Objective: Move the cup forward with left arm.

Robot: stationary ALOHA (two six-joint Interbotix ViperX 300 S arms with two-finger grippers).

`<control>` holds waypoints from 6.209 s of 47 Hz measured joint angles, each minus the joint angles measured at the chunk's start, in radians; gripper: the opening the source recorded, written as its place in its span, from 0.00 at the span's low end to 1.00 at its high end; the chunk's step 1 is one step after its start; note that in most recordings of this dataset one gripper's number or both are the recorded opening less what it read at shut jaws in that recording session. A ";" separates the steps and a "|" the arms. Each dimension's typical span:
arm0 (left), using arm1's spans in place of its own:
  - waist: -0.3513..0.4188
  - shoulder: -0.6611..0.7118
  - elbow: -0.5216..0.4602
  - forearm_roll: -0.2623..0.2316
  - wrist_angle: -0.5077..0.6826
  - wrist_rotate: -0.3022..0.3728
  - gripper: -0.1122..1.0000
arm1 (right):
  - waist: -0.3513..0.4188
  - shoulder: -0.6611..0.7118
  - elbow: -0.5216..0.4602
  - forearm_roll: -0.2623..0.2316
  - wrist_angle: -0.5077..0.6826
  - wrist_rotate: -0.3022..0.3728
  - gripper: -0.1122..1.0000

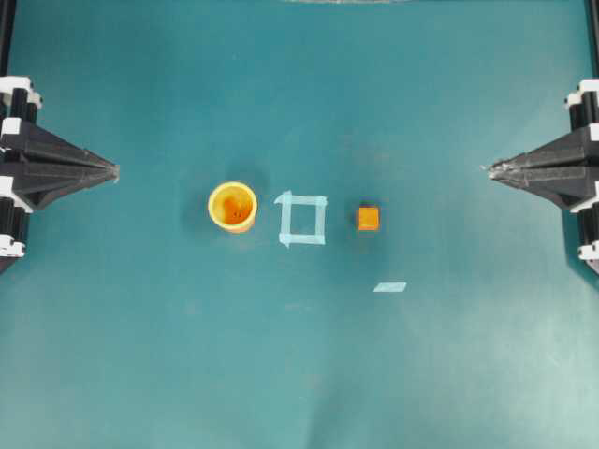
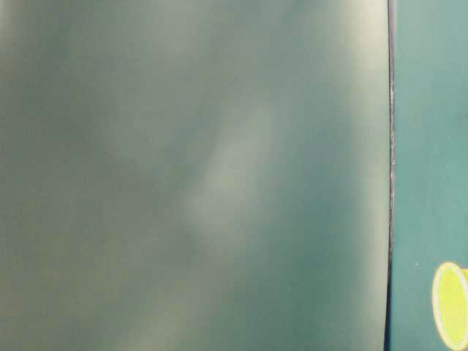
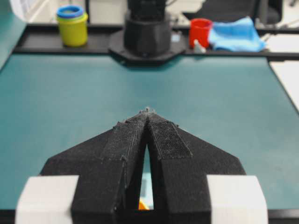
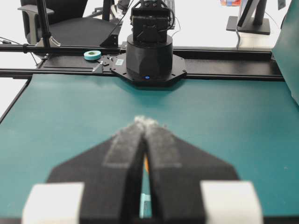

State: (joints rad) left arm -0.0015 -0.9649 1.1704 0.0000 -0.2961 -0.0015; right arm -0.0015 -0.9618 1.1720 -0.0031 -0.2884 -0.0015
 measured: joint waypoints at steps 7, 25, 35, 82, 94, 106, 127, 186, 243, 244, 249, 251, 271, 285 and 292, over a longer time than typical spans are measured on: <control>0.008 -0.008 0.000 0.000 0.046 0.017 0.10 | 0.000 0.003 -0.008 0.000 0.015 -0.005 0.10; 0.046 -0.012 0.000 0.003 0.071 0.020 0.10 | -0.006 0.006 -0.041 0.000 0.051 0.005 0.10; 0.078 0.012 0.005 0.003 0.077 0.018 0.10 | -0.011 0.009 -0.054 0.002 0.051 0.005 0.10; 0.087 0.413 -0.005 0.003 0.048 0.020 0.75 | -0.017 0.011 -0.075 0.002 0.052 0.006 0.10; 0.094 0.555 -0.043 0.003 0.048 0.020 0.75 | -0.017 0.011 -0.089 0.002 0.089 0.006 0.10; 0.094 0.655 -0.044 0.003 0.018 0.020 0.75 | -0.017 0.009 -0.101 0.002 0.120 0.006 0.10; 0.029 0.816 -0.083 0.005 -0.028 0.018 0.75 | -0.025 0.008 -0.101 0.002 0.127 0.006 0.10; 0.029 1.012 -0.218 0.003 -0.107 0.014 0.81 | -0.025 -0.031 -0.117 0.002 0.198 0.006 0.10; 0.026 1.063 -0.265 0.003 -0.210 0.017 0.69 | -0.025 -0.031 -0.118 0.002 0.232 0.006 0.10; 0.026 1.063 -0.265 0.003 -0.210 0.017 0.69 | -0.025 -0.032 -0.118 0.002 0.232 0.006 0.10; 0.021 1.063 -0.259 0.003 -0.212 0.017 0.69 | -0.025 -0.032 -0.118 0.002 0.233 0.006 0.10; 0.017 1.063 -0.259 0.003 -0.215 0.017 0.69 | -0.025 -0.032 -0.118 0.002 0.233 0.006 0.10; -0.077 1.062 -0.207 -0.012 -0.318 0.000 0.69 | -0.025 -0.032 -0.118 0.002 0.232 0.006 0.10; -0.193 1.063 -0.212 -0.026 -0.324 -0.002 0.69 | -0.025 -0.032 -0.118 0.002 0.233 0.006 0.10; -0.256 1.068 -0.227 -0.028 -0.316 -0.002 0.69 | -0.025 -0.032 -0.118 0.002 0.233 0.011 0.10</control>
State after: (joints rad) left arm -0.2577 0.1028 0.9434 -0.0276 -0.6121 -0.0031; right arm -0.0261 -0.9940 1.0538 -0.0015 -0.0552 0.0092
